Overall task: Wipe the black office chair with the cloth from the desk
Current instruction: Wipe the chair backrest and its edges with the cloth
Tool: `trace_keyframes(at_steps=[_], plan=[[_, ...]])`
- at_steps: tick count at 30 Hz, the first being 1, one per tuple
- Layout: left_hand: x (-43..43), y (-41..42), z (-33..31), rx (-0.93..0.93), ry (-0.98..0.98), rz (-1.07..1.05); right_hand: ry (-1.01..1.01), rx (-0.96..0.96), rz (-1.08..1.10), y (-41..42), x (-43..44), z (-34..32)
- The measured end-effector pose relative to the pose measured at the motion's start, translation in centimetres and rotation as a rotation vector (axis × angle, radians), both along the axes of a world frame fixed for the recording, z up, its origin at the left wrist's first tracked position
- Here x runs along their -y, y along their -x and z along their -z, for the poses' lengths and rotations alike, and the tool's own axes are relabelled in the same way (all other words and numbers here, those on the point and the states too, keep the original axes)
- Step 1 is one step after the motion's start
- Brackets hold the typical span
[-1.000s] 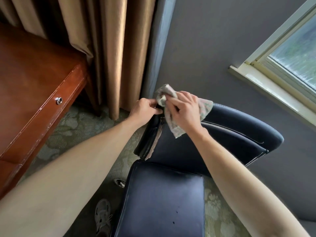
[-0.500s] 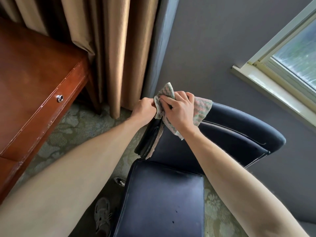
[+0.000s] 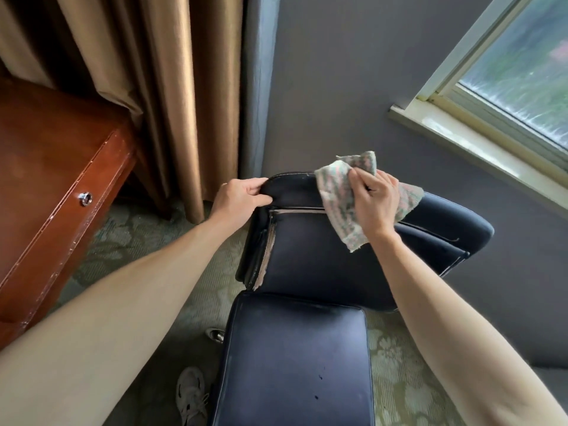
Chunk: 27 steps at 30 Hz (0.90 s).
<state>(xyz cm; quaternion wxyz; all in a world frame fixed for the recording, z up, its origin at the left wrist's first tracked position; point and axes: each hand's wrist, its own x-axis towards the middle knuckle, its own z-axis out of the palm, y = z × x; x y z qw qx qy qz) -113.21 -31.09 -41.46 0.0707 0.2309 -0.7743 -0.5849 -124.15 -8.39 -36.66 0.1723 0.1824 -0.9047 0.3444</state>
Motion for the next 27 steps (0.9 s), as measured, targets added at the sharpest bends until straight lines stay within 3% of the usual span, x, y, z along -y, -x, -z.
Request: trace_keyframes(at_steps=[2,5,7,11,18,24,27], plan=[[-0.6,-0.2,-0.5,-0.007,0.033,-0.01,0.046,0.044,0.043,0.9,-2.1,-0.5],[-2.0,-0.6,-1.3,-0.023,0.452,-0.037,0.042,0.047,0.038,1.0,-2.6,-0.7],[-3.5,-0.3,-1.8,-0.149,0.715,0.051,0.048,0.017,0.047,0.5,-2.0,-0.6],[-6.5,2.1,-3.7,-0.187,0.976,0.254,0.01,-0.11,-0.016,-0.7,-0.6,-0.1],[-8.3,3.2,-3.8,-0.121,1.154,0.303,0.006,-0.177,-0.094,-0.2,-0.8,0.6],[-8.8,3.6,-4.2,-0.166,1.189,0.242,0.091,-0.044,0.156,3.9,-10.3,0.5],[-10.1,4.0,-4.7,-0.082,1.195,0.266,0.138,-0.002,0.2,4.3,-11.6,0.7]])
